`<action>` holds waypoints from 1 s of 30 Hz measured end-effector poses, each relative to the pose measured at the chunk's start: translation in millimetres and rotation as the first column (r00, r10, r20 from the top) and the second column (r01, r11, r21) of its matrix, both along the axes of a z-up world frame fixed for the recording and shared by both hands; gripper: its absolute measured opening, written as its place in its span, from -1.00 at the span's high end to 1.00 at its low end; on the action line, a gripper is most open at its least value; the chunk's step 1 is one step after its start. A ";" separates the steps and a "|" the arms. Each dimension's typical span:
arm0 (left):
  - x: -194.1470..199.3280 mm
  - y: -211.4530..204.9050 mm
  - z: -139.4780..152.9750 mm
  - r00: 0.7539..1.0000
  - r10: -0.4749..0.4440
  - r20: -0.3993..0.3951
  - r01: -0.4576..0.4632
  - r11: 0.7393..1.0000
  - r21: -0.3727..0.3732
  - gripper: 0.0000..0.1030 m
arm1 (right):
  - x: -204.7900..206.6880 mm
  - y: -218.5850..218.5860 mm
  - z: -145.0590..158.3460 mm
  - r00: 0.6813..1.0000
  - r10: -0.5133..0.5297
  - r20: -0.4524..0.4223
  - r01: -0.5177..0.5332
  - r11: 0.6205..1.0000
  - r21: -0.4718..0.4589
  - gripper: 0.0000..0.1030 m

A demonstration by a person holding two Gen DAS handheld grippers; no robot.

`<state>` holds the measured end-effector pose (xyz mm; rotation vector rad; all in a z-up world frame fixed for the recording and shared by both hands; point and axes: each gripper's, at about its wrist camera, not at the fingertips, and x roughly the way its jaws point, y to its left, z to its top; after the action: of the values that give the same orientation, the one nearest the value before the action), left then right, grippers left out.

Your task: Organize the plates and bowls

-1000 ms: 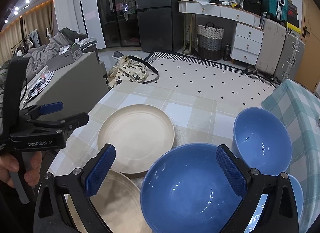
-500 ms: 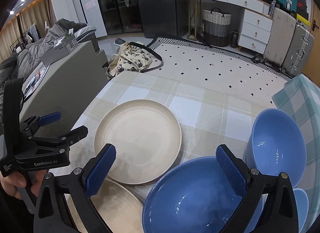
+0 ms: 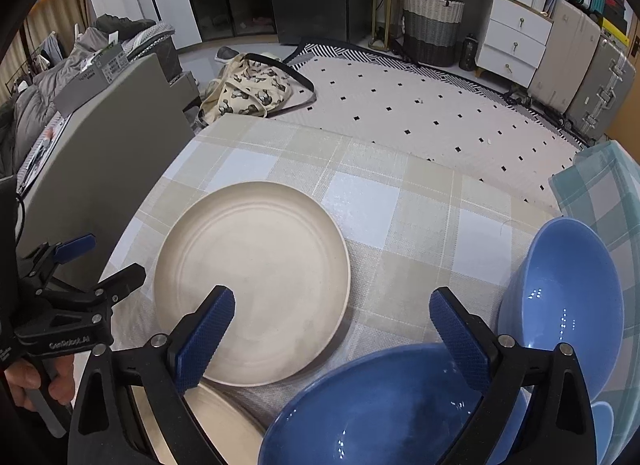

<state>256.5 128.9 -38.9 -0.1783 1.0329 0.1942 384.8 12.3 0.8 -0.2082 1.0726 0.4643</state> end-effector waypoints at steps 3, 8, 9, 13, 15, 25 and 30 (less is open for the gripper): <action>3.2 0.4 -6.3 1.000 0.009 -0.025 -0.010 1.000 -0.011 -1.00 | 6.1 4.7 -8.2 1.000 0.008 -0.019 -0.008 1.000 -0.020 -0.83; 7.0 -1.6 -12.7 0.999 0.005 -0.044 -0.005 1.000 0.005 -1.00 | 14.5 9.5 -18.6 0.999 0.026 -0.046 -0.027 0.999 -0.042 -0.56; 7.7 -1.6 -14.2 0.999 0.005 -0.051 -0.005 1.000 0.006 -1.00 | 15.8 9.6 -19.8 0.998 0.024 -0.050 -0.026 0.999 -0.043 -0.56; 8.0 1.0 -17.4 0.998 0.002 -0.060 -0.004 1.000 -0.025 -0.95 | 20.1 13.1 -26.2 0.996 0.033 -0.079 -0.038 0.998 -0.058 -0.41; 8.1 3.7 -18.9 0.998 0.010 -0.064 -0.013 0.999 -0.045 -0.87 | 21.8 15.9 -30.5 0.994 0.042 -0.097 -0.049 0.996 -0.070 -0.32; 9.3 -3.1 -35.1 0.991 -0.025 -0.135 0.017 0.998 -0.066 -0.11 | 21.9 24.1 -51.1 0.987 0.064 -0.145 -0.082 0.990 -0.119 -0.06; 9.2 -8.6 -40.3 0.986 -0.051 -0.159 0.041 0.997 -0.067 0.25 | 19.7 28.4 -55.2 0.985 0.083 -0.151 -0.103 0.986 -0.131 0.17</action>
<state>265.7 120.3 -79.2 -0.1986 1.2035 0.1355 404.4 40.7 -54.4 -0.3530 1.2431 0.4952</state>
